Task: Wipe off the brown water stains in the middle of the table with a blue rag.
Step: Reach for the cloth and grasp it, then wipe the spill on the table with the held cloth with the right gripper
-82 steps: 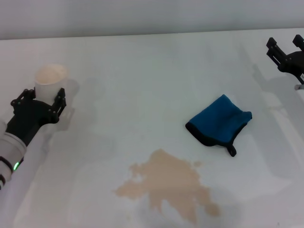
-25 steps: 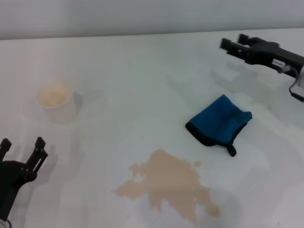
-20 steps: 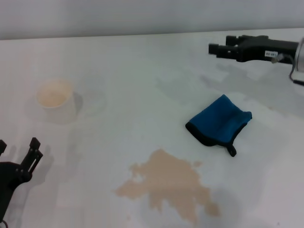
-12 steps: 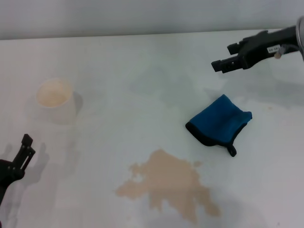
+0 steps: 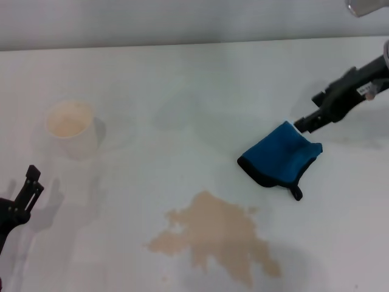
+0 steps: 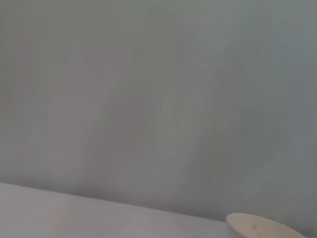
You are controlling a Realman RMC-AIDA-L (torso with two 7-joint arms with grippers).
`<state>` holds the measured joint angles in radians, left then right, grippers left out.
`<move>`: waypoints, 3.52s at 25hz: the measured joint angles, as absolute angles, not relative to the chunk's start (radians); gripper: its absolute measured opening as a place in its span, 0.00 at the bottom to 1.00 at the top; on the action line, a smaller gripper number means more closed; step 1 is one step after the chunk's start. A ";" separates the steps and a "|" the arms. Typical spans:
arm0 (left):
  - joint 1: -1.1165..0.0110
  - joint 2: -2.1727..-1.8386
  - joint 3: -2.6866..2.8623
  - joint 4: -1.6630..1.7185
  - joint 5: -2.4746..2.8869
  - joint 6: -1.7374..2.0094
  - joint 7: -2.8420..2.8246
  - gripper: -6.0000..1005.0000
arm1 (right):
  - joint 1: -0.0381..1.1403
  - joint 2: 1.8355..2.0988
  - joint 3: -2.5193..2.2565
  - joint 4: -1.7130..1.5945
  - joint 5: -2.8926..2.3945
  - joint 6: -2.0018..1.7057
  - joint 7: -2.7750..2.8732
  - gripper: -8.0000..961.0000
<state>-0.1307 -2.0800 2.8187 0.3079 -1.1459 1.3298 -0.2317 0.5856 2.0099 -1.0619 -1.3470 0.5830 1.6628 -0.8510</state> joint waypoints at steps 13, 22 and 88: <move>-0.162 -2.079 2.818 0.308 -1.146 1.376 -0.232 0.89 | 0.569 2.016 -1.102 -1.127 0.642 1.635 -0.411 0.81; -0.173 -2.077 2.818 0.293 -1.146 1.380 -0.232 0.89 | 0.568 2.015 -1.121 -1.041 0.642 1.526 -0.359 0.81; -0.195 -2.074 2.819 0.204 -1.141 1.434 -0.313 0.89 | 0.585 2.018 -1.517 -1.060 0.645 1.339 -0.252 0.08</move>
